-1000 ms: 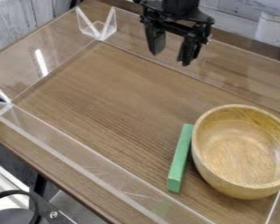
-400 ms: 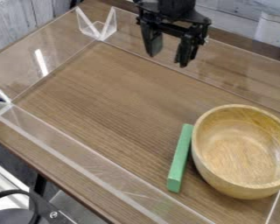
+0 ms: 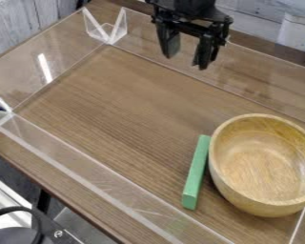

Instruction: Put the green block in the brown bowl

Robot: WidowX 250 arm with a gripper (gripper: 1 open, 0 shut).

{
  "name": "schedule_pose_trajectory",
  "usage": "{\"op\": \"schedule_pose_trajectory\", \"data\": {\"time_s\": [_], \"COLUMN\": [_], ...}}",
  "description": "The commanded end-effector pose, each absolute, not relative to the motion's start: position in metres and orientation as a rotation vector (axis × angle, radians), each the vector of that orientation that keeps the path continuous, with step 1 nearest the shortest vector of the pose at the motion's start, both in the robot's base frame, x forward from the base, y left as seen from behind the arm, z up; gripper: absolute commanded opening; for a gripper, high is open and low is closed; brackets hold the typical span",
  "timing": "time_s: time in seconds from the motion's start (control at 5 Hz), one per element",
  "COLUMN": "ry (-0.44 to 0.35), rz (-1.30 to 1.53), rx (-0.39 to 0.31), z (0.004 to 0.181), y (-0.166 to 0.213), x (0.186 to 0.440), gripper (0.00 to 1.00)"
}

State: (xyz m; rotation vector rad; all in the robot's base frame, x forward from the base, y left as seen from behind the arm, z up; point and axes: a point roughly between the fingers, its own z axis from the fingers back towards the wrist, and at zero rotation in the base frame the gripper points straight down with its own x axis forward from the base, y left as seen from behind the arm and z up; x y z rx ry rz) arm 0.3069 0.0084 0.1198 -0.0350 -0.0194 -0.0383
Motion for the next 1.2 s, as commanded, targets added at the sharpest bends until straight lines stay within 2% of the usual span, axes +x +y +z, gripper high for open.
{"op": "schedule_pose_trajectory", "data": {"time_s": [0.0, 0.2, 0.6, 0.8, 1.0], "ry": [-0.072, -0.073, -0.091, -0.099, -0.070], "rz": [-0.052, -0.052, -0.032, -0.021, -0.023], "rx": [-0.029, -0.029, -0.025, -0.021, -0.023], "z": [0.134, 0.133, 0.131, 0.133, 0.124], "y": [0.005, 0.006, 0.014, 0.017, 0.016], "x": [0.308, 0.306, 0.321, 0.320, 0.315], "gripper": [1.00, 1.00, 1.00, 1.00, 1.00]}}
